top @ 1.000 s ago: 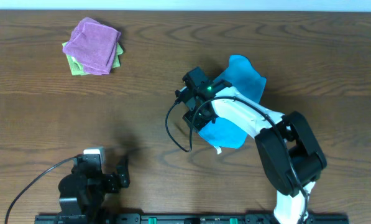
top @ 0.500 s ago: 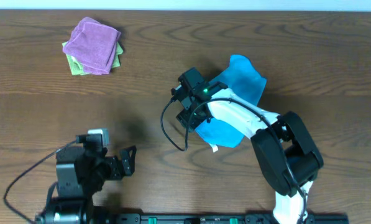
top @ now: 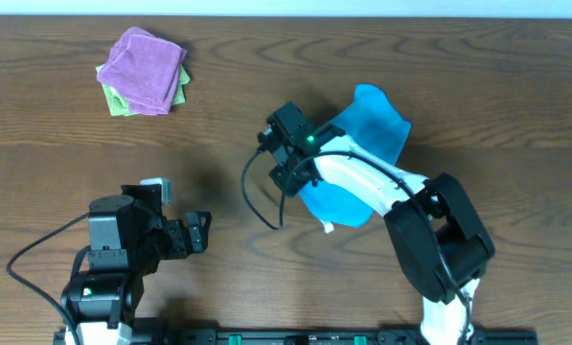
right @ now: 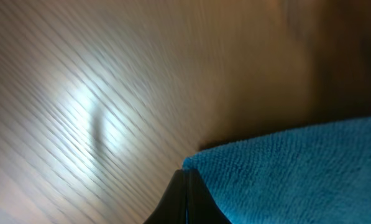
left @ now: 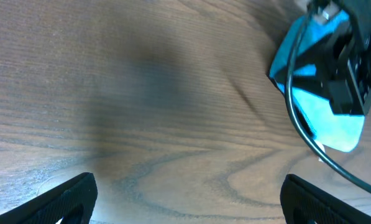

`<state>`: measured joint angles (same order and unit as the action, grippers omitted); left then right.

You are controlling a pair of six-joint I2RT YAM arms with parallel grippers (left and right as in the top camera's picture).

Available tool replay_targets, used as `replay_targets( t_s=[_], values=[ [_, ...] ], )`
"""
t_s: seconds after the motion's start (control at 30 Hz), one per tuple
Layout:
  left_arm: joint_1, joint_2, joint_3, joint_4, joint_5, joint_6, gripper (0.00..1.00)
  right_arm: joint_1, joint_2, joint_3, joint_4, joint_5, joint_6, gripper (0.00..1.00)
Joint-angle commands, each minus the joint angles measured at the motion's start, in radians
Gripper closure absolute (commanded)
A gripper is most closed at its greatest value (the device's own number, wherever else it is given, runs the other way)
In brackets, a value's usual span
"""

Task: Fold the cloth
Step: 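Swing the held cloth around and lay it down right of center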

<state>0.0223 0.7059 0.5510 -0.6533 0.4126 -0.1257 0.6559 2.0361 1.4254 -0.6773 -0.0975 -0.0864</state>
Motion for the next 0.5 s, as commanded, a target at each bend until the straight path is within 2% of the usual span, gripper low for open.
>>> replay_targets(
  t_s=[0.0, 0.3, 0.47],
  values=[
    [-0.004, 0.001, 0.025, 0.002, 0.006, 0.021, 0.05, 0.028, 0.010, 0.106, -0.018, -0.007, 0.010, 0.99],
    [-0.004, 0.001, 0.025, 0.001, 0.003, 0.021, 0.05, 0.051, 0.010, 0.401, -0.087, -0.003, 0.003, 0.99],
    [-0.003, 0.001, 0.025, 0.008, -0.001, 0.021, 0.05, 0.016, -0.002, 0.628, -0.290, 0.188, 0.003, 0.99]
  ],
)
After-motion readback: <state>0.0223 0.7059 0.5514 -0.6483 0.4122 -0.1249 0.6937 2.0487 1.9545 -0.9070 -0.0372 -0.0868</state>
